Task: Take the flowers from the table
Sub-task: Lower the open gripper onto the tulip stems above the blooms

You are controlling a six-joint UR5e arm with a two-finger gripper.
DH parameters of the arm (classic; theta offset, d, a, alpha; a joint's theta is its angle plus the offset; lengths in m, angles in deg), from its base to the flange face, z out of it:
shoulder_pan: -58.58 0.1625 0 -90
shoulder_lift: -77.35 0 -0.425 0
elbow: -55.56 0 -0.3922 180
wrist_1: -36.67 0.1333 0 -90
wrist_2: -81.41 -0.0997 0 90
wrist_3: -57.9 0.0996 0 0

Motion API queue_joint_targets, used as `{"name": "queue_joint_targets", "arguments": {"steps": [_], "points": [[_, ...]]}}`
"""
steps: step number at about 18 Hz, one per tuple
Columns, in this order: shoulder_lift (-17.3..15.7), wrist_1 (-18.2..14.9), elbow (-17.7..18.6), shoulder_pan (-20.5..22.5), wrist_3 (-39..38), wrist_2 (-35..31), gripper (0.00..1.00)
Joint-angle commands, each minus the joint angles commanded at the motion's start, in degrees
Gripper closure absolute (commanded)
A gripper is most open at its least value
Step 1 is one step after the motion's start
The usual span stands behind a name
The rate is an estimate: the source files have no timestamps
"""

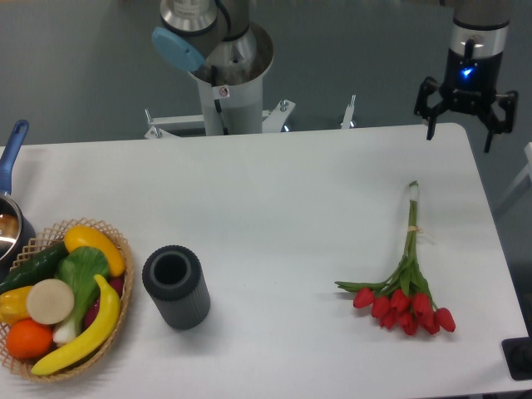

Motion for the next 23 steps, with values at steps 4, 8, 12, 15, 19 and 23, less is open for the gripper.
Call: {"name": "queue_joint_targets", "arguments": {"steps": [4, 8, 12, 15, 19, 23], "points": [[3.1, 0.0, -0.2, -0.6, -4.3, -0.1, 0.0], [6.9, 3.7, -1.1, -3.0, -11.0, -0.5, 0.0], [9.5, 5.4, -1.0, -5.3, -13.7, -0.5, 0.0], [11.5, 6.1, -1.2, -5.8, -15.3, -0.5, 0.0], [15.8, 6.6, -3.2, -8.3, -16.1, -1.6, 0.0], [18.5, 9.3, -3.7, -10.6, -16.4, -5.1, 0.0]]}}
